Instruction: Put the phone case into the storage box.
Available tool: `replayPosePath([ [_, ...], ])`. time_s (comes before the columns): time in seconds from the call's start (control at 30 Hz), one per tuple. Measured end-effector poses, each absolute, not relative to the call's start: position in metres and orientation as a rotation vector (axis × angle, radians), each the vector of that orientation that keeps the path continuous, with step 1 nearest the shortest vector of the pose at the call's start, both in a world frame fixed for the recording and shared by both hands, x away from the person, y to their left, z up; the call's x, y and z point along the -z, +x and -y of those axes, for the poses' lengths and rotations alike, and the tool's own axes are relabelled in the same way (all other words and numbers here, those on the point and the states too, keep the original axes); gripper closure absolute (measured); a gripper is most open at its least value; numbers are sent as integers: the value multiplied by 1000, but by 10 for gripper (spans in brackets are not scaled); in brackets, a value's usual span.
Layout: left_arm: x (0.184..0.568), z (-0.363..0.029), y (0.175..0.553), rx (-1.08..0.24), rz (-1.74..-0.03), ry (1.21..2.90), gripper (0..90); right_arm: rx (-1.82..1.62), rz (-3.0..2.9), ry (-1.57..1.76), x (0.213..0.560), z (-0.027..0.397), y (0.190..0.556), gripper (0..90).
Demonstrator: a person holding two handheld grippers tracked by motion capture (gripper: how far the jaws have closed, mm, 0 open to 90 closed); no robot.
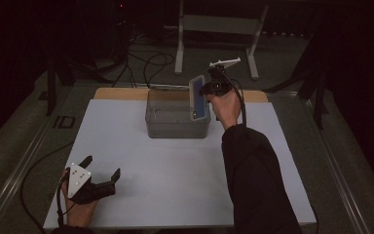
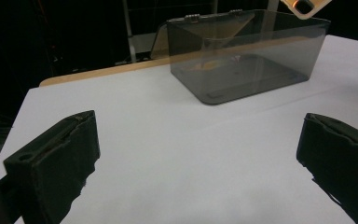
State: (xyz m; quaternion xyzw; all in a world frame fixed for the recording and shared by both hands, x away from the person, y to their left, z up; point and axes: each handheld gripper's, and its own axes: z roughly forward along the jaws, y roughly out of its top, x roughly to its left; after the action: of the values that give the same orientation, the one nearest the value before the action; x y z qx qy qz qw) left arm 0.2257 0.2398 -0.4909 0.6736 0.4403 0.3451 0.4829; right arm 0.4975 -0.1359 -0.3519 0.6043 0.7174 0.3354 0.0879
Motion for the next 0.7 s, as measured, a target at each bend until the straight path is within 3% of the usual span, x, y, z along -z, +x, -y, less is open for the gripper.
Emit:
replayPosePath([
  [0.7, 490, -241, 225, -852, -1071, 1633, 4, -914, -2118, 1799, 366, 130, 505, 818],
])
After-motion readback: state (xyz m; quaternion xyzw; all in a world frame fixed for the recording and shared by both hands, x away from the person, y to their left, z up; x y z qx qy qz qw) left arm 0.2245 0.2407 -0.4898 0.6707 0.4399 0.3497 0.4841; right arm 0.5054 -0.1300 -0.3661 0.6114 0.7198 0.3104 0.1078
